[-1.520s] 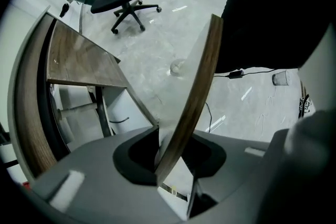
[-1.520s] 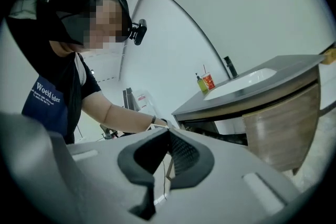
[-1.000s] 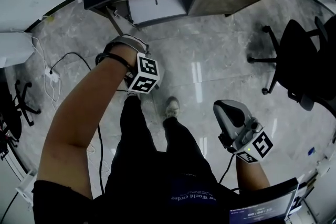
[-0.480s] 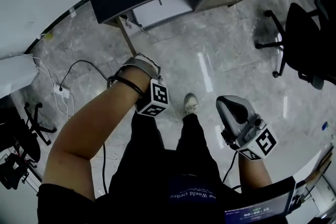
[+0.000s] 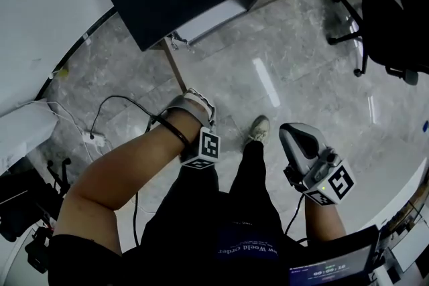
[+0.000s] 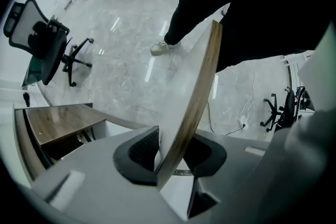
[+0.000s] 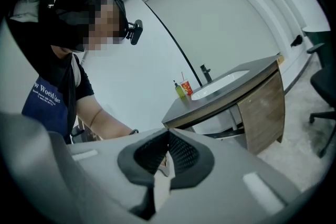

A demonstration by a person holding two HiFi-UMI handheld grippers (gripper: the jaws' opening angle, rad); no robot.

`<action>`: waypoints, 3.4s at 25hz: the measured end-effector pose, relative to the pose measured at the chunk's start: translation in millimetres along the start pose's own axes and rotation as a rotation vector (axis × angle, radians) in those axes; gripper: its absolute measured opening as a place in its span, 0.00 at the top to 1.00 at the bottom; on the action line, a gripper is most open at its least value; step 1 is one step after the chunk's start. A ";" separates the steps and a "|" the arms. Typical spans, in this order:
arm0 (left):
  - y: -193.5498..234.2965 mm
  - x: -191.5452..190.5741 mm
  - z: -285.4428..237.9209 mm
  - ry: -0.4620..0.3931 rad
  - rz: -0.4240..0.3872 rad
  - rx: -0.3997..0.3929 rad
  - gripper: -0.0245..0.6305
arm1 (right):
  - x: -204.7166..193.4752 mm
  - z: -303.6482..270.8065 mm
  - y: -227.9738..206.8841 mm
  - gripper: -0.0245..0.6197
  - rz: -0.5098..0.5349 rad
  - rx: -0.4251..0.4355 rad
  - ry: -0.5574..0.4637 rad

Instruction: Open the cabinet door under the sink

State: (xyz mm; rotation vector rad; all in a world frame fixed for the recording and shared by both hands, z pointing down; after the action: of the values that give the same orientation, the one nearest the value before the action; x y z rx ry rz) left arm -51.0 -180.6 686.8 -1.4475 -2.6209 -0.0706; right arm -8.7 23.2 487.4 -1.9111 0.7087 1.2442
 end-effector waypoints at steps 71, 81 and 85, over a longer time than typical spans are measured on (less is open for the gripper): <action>236.8 -32.3 452.8 -1.746 1.703 0.661 0.96 | 303.7 156.3 -189.5 0.96 0.361 0.311 -0.123; 266.9 -176.0 427.1 -1.793 1.729 0.634 0.96 | 369.1 15.6 -211.9 0.96 0.364 0.320 -0.147; 265.4 -215.3 414.2 -1.777 1.756 0.654 0.96 | 384.8 -38.9 -216.3 0.96 0.350 0.353 -0.149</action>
State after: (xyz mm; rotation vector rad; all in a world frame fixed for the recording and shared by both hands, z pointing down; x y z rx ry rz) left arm 242.5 -173.0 237.2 -3.1115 0.0886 2.5408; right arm 322.9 95.4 202.4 -1.4315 1.1349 1.3484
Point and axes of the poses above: the fingertips, and each gripper's own axes: z backward along the fingers, y to its left, x out of its top, the point moved 7 cm from there along z, backward along the fingers, and after that the axes turned 12 degrees about z, right-handed, at the moved point
